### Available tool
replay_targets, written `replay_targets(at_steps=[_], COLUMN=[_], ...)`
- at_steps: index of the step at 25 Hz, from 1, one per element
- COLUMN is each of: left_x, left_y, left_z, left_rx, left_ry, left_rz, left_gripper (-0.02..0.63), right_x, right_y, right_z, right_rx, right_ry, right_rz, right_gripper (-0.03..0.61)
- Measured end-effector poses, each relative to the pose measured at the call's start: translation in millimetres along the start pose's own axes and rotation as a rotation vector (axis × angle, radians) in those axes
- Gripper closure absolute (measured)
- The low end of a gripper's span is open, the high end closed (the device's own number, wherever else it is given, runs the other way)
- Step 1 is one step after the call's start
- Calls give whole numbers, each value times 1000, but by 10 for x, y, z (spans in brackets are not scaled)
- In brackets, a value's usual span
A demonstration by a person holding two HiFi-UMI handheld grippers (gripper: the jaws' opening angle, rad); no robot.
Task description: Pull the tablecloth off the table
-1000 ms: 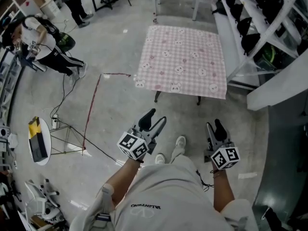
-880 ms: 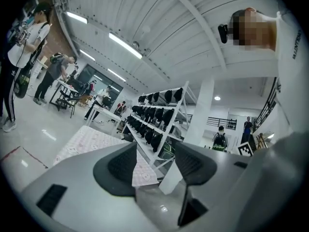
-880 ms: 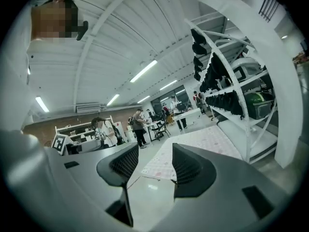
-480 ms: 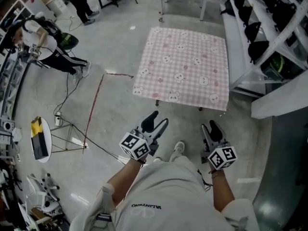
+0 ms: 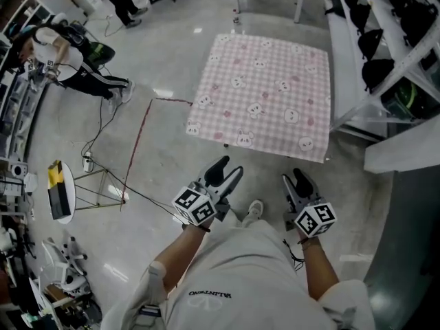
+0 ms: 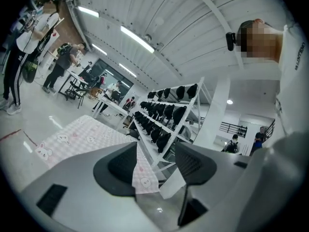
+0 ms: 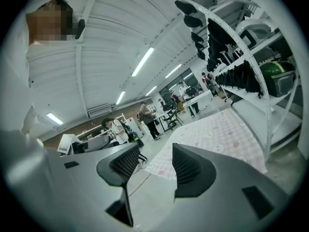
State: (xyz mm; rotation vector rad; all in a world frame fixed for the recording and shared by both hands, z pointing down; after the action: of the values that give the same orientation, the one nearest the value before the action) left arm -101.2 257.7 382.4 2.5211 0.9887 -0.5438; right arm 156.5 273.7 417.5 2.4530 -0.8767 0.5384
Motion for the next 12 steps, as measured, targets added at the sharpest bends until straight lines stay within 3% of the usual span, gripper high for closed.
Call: replay_targets(at_steps=[12], left_x=[-418], left_y=[367], left_z=[-386], left_rx=[-11], left_ry=[-266], left_rz=[-55], left_gripper=[371], right_x=[365], right_y=[393], right_z=[-350], right_rx=[-63], right_ry=[269], right_rz=[14], right_gripper=[350])
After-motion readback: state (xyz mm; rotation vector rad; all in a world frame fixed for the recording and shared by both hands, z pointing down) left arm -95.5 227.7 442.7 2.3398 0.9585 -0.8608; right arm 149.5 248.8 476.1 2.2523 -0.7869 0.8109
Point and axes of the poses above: the fingertips, and each gripper's own axes: y forward along the fingers, x to its right, z out of its top, the point moved 7 cm from there along -y, backward along the fingers, and after that the axes turned 10 degrees about -x, right-handed, at the moved point
